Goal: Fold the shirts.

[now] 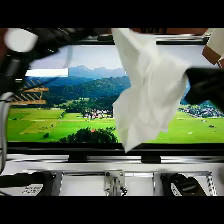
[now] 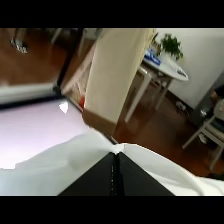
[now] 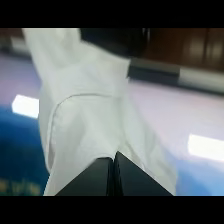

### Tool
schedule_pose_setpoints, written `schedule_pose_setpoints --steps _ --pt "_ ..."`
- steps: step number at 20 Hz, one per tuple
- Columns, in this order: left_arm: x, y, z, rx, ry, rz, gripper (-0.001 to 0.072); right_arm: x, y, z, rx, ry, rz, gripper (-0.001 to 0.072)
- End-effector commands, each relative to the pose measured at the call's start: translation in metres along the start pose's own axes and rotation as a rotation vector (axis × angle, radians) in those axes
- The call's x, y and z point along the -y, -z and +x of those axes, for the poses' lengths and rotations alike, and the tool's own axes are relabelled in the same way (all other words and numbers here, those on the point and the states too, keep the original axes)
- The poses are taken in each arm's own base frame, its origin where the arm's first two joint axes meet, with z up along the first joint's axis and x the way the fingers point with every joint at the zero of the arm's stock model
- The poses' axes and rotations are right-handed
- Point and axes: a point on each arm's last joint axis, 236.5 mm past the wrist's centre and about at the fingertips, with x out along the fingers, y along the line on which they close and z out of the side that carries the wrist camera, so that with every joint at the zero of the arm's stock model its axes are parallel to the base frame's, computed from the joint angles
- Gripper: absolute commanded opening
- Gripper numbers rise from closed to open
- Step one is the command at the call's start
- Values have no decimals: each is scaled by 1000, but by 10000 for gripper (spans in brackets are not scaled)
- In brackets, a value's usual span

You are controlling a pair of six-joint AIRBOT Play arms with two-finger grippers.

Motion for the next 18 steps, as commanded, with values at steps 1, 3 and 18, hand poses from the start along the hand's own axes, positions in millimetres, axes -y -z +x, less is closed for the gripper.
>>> schedule_pose_setpoints --steps 1,3,18 --pt "51 -112 -89 257 -71 288 39 33 -129 -25 604 68 213 50" --pt "70 -115 -116 221 -95 370 38 38 -112 1 548 44 332 50" --pt "-22 419 -175 -1061 -384 -57 39 12 344 -64 -1283 -79 16 129"
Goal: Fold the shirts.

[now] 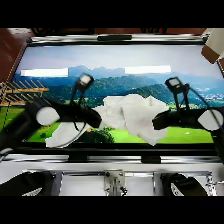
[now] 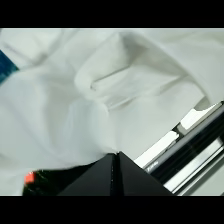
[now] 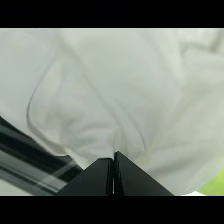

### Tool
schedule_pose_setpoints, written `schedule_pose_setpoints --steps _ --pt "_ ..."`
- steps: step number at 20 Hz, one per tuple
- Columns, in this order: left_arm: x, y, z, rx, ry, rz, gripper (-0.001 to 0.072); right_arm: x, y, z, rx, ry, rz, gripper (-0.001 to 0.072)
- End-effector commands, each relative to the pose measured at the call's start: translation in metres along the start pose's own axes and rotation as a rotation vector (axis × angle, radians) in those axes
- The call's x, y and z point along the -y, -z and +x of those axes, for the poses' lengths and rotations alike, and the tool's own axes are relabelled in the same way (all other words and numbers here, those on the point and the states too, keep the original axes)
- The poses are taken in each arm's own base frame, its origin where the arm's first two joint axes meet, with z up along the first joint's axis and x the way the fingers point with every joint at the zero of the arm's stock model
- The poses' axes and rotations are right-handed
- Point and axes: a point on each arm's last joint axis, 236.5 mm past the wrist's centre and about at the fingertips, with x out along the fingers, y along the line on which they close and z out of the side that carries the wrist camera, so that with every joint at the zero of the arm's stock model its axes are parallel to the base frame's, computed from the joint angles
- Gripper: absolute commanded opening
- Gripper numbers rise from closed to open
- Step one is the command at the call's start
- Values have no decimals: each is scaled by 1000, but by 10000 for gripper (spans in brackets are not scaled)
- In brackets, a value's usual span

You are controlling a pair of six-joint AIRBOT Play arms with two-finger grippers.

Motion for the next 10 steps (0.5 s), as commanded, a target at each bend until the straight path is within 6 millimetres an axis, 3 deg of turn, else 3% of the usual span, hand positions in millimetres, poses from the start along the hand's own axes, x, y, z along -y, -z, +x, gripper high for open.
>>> schedule_pose_setpoints --steps 1,2,6,8,10 --pt "0 76 42 -150 -24 -54 39 19 57 22 -202 61 34 406" --pt "-3 80 41 -166 -35 -49 39 26 55 18 -199 97 60 578" --pt "-10 73 37 -145 -57 -35 40 32 49 -22 -223 163 119 578" --pt "-16 71 36 -140 -73 -32 40 35 69 -29 -266 165 221 578" --pt "-20 72 35 -143 -80 -36 40 26 102 -21 -317 70 350 579"
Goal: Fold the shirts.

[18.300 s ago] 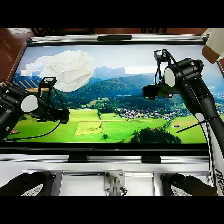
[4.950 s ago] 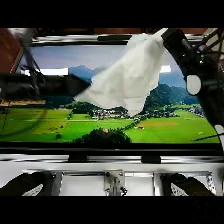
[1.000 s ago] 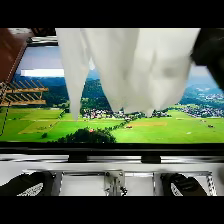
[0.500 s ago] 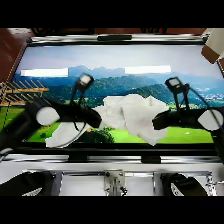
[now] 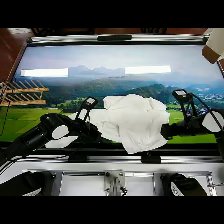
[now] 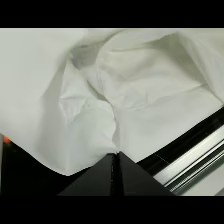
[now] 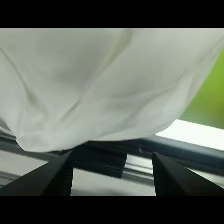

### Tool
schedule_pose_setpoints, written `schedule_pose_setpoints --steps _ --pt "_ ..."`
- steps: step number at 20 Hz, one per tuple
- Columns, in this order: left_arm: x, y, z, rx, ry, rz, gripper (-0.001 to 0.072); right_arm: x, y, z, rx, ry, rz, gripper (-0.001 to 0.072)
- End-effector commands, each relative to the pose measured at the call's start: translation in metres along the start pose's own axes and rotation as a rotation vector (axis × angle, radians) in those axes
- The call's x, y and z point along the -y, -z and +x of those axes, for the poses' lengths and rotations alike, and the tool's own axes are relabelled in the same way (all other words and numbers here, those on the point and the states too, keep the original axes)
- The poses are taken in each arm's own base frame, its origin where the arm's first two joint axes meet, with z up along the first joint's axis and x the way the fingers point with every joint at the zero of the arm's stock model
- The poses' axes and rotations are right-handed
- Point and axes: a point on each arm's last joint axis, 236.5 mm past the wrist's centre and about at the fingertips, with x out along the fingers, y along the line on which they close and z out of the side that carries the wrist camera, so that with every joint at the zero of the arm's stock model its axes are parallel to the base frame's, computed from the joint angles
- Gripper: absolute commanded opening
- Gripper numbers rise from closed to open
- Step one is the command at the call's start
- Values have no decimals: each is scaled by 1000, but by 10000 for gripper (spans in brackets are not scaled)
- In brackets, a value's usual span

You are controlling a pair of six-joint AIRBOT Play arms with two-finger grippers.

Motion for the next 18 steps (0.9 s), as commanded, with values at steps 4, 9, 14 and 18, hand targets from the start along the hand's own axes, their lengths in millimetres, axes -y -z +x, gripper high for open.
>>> schedule_pose_setpoints --steps 4,9,14,18 --pt "-8 0 0 4 -24 18 40 7 87 64 -161 -165 471 615" --pt "-8 -1 0 7 -23 17 40 -7 57 107 -8 -292 672 615" --pt "-7 -3 0 16 -23 17 41 -7 67 141 -114 -228 651 614" --pt "-7 -5 0 24 -21 -2 41 -19 25 159 1 -284 716 612"
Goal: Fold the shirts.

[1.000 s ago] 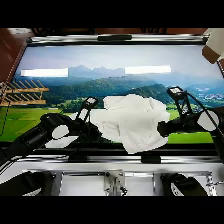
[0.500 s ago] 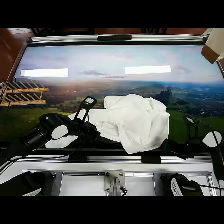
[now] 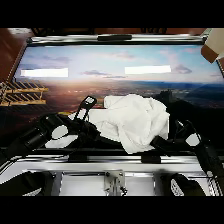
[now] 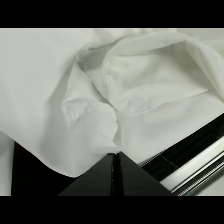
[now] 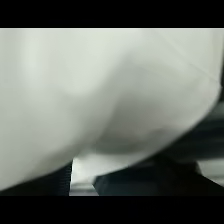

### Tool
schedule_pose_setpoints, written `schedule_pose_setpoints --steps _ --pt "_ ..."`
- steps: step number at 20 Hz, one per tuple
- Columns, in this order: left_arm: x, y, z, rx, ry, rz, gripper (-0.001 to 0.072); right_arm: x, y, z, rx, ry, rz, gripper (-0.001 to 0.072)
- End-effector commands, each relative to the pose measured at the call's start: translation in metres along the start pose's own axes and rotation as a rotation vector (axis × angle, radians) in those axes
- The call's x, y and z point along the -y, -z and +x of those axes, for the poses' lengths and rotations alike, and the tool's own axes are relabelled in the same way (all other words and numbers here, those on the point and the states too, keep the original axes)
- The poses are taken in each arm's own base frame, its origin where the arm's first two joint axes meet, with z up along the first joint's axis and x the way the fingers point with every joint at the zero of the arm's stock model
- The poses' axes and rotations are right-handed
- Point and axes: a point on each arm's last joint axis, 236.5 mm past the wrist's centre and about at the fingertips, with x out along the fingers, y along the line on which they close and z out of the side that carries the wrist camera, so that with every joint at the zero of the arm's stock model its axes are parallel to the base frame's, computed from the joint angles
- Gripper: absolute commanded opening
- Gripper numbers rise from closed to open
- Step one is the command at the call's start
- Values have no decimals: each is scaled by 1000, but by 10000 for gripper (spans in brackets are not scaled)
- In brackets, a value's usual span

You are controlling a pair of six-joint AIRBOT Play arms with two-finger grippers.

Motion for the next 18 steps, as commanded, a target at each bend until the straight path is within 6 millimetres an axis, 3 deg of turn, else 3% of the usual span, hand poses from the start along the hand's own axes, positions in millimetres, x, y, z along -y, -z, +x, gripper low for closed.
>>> schedule_pose_setpoints --steps 1,3,6,8,10,12,14,16,18 --pt "0 -1 0 7 1 -19 41 -18 -27 19 95 -47 68 525" --pt "0 -1 0 6 0 -18 41 -21 -33 19 121 -52 87 44" --pt "-4 -2 -1 9 -13 -8 41 -42 -49 -9 167 -62 -68 49" --pt "-11 -3 -4 6 -46 19 41 -67 -66 -58 242 -53 -255 49" --pt "-28 -7 -21 -28 -136 83 41 -98 -80 -128 365 -37 -449 49" --pt "-52 -28 -58 -19 -274 149 41 -128 -92 -213 563 -23 -561 49" --pt "-67 -69 -112 91 -390 182 41 -160 -96 -312 825 -32 -629 49" --pt "-59 -117 -181 291 -416 167 41 -185 -83 -386 1003 -76 -655 49" --pt "-39 -159 -263 537 -378 128 41 -205 -64 -445 1143 -142 -674 49"
